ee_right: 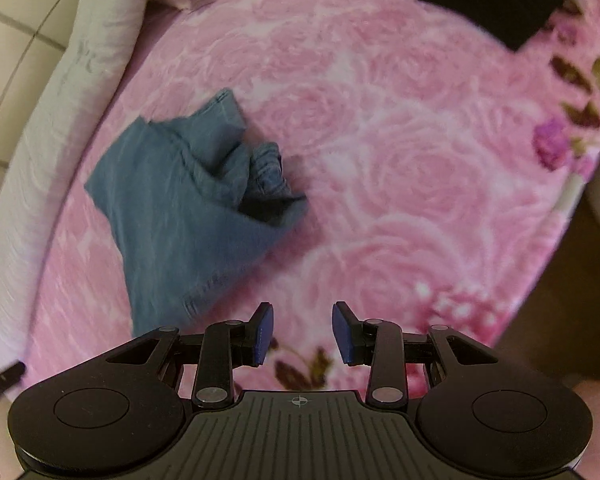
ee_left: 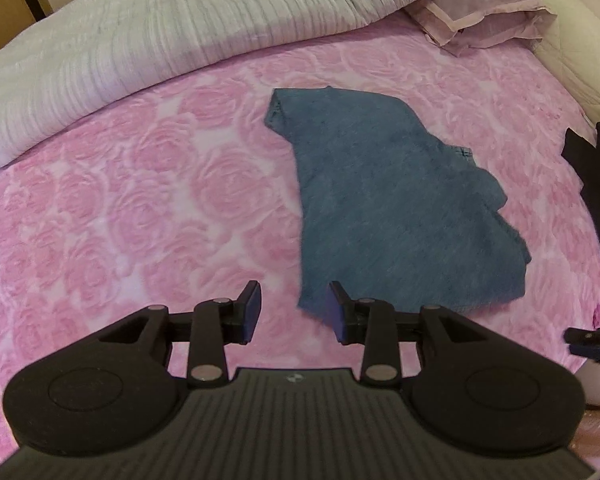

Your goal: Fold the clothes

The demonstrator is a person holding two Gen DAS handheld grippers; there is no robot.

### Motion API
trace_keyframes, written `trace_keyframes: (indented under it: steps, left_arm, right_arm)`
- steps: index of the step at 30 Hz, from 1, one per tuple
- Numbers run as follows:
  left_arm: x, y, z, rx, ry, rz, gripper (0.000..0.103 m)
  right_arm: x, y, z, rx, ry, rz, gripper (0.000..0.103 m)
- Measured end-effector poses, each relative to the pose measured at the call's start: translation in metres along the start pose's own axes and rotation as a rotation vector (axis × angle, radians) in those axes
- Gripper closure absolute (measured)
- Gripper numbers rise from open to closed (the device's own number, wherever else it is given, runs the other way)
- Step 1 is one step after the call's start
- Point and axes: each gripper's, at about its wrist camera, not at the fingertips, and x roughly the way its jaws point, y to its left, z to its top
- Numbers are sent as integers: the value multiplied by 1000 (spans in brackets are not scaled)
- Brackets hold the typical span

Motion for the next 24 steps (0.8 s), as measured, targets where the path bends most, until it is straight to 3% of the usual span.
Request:
trace_keyframes:
  steps: [11, 16, 17, 18, 21, 24]
  left_arm:
    - [64, -30, 47, -25, 53, 29, 71]
    - [91, -30, 72, -36, 68, 48, 70]
    - [97, -30, 78, -37, 70, 48, 70]
    - [102, -31, 83, -39, 72, 47, 70]
    - [113, -36, 100, -41, 75, 46, 70]
    - [115, -41, 112, -33, 61, 28, 70]
  right_arm:
    - [93, -73, 42, 483, -4, 213, 66]
    - [132, -77, 58, 586, 78, 252, 67]
    - [138, -76, 58, 605, 92, 269, 69]
    - [144, -75, 58, 623, 103, 286, 99]
    - [135, -67, 62, 599, 44, 240, 102]
    - [92, -58, 75, 519, -123, 223, 102]
